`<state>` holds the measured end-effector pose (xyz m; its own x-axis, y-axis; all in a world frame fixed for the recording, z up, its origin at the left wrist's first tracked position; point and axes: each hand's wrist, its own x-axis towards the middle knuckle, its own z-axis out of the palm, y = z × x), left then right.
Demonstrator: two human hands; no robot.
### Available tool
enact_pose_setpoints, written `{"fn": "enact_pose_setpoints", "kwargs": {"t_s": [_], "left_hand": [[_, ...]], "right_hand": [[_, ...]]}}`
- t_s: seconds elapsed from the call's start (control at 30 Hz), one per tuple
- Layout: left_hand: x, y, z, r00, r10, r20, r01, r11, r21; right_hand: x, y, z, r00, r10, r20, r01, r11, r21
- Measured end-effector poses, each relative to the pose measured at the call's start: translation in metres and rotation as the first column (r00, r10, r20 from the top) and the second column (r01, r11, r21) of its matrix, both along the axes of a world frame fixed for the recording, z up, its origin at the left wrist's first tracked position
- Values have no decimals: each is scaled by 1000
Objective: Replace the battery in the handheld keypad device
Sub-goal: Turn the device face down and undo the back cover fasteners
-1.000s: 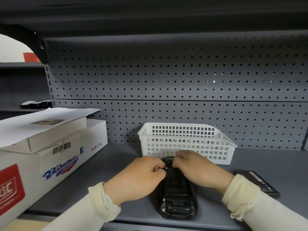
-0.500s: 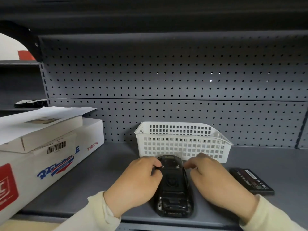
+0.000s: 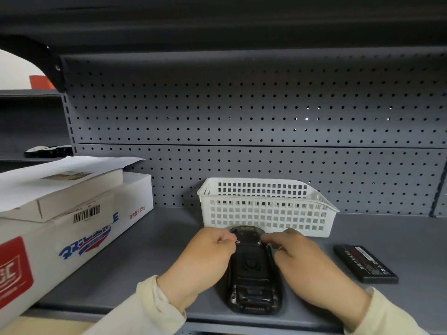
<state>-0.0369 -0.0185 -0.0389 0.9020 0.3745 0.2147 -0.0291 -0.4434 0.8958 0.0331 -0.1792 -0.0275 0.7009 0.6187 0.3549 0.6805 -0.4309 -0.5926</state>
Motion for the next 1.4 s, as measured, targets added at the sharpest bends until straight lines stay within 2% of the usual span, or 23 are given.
{"fn": "enact_pose_setpoints", "kwargs": {"t_s": [0.13,0.37,0.6,0.9,1.0,1.1,1.17,1.33,1.4], "left_hand": [[2,-2,1,1000,-4,6,5,998,-67],[3,-1,1,1000,7,28,-3,993,-116],[-1,0,4,999,2,33,2,992,-127],[0,1,3,999,-12,30,17,985,-174],[-1,6,4,999,-46,13,47,993,-110],[-3,11,6,998,-60,-4,60,994,-93],[-4,13,6,997,-69,-17,68,995,-70],[-5,15,4,993,-109,-39,109,994,20],[-6,15,5,993,-107,-58,110,993,45]], "right_hand": [[1,3,0,994,9,-107,-9,1000,-2],[-4,-1,5,922,120,-368,-44,977,209],[0,1,-2,899,41,-436,67,971,229],[3,2,-2,839,72,-539,96,956,277],[5,-1,-1,885,75,-460,37,972,231],[8,2,1,971,45,-235,-22,995,101],[7,5,1,993,37,-109,-33,999,37],[-2,9,-5,998,59,35,-58,998,-25],[-2,11,-2,998,48,27,-47,998,-33]]}}
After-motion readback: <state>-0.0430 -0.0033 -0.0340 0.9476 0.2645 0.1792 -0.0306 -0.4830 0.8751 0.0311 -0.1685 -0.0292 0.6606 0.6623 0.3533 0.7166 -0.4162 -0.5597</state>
